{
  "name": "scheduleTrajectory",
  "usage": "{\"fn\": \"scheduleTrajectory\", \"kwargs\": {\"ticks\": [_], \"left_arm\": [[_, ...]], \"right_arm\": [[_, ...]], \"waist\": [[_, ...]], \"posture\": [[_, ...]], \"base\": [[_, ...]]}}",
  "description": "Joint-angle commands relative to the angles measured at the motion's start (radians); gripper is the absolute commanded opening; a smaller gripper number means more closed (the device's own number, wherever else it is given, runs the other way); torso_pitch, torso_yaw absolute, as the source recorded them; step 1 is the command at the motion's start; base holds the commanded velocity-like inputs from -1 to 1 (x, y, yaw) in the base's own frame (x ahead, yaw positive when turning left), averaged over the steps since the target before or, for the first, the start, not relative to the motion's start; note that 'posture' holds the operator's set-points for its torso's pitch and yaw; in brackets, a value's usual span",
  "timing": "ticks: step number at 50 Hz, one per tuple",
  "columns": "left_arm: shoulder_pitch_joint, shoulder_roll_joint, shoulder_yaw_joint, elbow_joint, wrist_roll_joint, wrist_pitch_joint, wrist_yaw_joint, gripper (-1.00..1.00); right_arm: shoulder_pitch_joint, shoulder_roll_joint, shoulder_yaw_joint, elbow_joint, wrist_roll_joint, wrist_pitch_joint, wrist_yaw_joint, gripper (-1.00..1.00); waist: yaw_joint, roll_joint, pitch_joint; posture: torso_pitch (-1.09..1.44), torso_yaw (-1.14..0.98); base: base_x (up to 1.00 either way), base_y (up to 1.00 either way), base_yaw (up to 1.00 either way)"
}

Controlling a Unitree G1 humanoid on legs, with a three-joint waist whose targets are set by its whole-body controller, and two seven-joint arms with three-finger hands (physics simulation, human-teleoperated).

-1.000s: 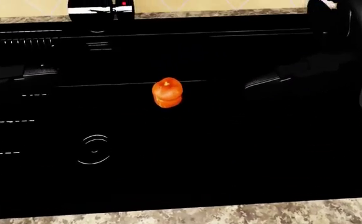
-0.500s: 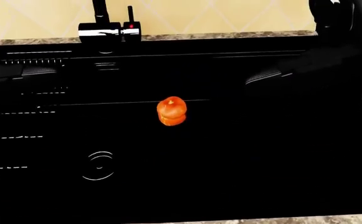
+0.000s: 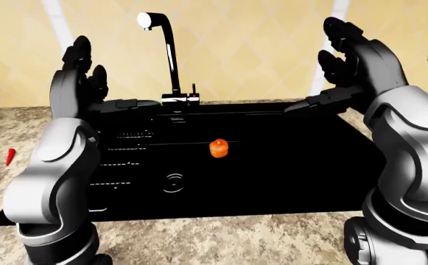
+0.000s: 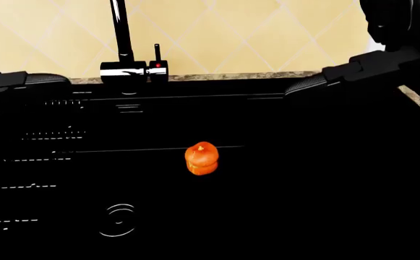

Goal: Turn the sink spout to the right.

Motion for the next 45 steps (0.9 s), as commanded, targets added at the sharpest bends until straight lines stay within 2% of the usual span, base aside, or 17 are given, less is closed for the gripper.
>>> {"fn": "scheduleTrajectory", "kwargs": {"ticks": [1,3,6,7,13,19,23,27,30,32,37,45], "left_arm": [[-0.035,0.007,0.003,-0.001,0.005,-0.042,-0.006,1.00],[-0.048,0.002,-0.003,0.041,0.002,-0.051,-0.016,1.00],[-0.068,-0.004,-0.057,0.109,0.068,-0.105,-0.029,1.00],[-0.083,-0.018,-0.047,0.132,0.059,-0.097,-0.031,1.00],[-0.179,-0.021,-0.061,0.275,0.090,-0.148,-0.035,1.00],[-0.312,0.029,-0.046,0.493,0.084,-0.216,-0.045,1.00],[-0.353,0.046,-0.044,0.580,0.070,-0.250,-0.037,1.00],[-0.398,0.060,-0.055,0.723,0.074,-0.333,-0.035,1.00],[-0.455,0.051,-0.080,0.927,0.109,-0.453,-0.056,1.00],[-0.480,0.050,-0.087,1.000,0.122,-0.495,-0.063,1.00],[-0.565,0.057,-0.087,1.224,0.148,-0.617,-0.073,1.00],[-0.648,0.073,-0.088,1.405,0.153,-0.707,-0.061,1.00]], "right_arm": [[-0.027,-0.008,-0.009,-0.019,-0.007,-0.026,-0.004,1.00],[-0.028,-0.009,-0.010,-0.020,-0.007,-0.023,-0.003,1.00],[-0.029,-0.007,-0.010,-0.022,-0.008,-0.022,-0.003,1.00],[-0.028,-0.008,-0.012,-0.027,-0.007,-0.019,-0.002,1.00],[-0.028,-0.010,-0.015,-0.033,-0.005,-0.015,-0.001,1.00],[-0.025,-0.014,-0.018,-0.037,-0.003,-0.013,0.000,1.00],[-0.028,-0.012,-0.015,-0.031,-0.003,-0.016,-0.003,1.00],[-0.040,-0.016,-0.011,-0.031,-0.004,-0.007,-0.001,1.00],[-0.043,-0.017,-0.012,-0.031,-0.004,-0.006,0.000,1.00],[-0.045,-0.018,-0.014,-0.032,-0.004,-0.004,0.002,1.00],[-0.052,-0.017,-0.008,-0.027,-0.006,-0.005,0.000,1.00],[-0.056,-0.015,-0.005,-0.028,-0.009,-0.003,0.002,1.00]], "waist": [[0.000,0.000,-0.013],[0.002,-0.001,-0.017],[0.004,-0.003,-0.022],[0.005,-0.004,-0.024],[0.006,-0.009,-0.026],[0.004,-0.011,-0.024],[0.002,-0.009,-0.025],[0.002,-0.009,-0.025],[0.003,-0.012,-0.025],[0.005,-0.014,-0.027],[0.002,-0.017,-0.027],[-0.003,-0.017,-0.026]], "posture": [[-0.40,0.00],[-0.40,0.00],[-0.40,0.00],[-0.40,0.00],[-0.40,0.00],[-0.40,0.00],[-0.40,0.00],[-0.40,0.00],[-0.40,0.00],[-0.40,0.00],[-0.40,0.00],[-0.40,0.00]], "base": [[0.00,0.00,0.00],[0.00,0.00,0.00],[0.00,0.00,0.00],[0.00,0.00,0.00],[0.00,0.00,0.00],[0.00,0.00,0.00],[0.00,0.00,0.00],[0.00,0.00,0.00],[0.00,0.00,0.00],[0.00,0.00,0.00],[0.00,0.00,0.00],[0.00,0.00,0.00]]}}
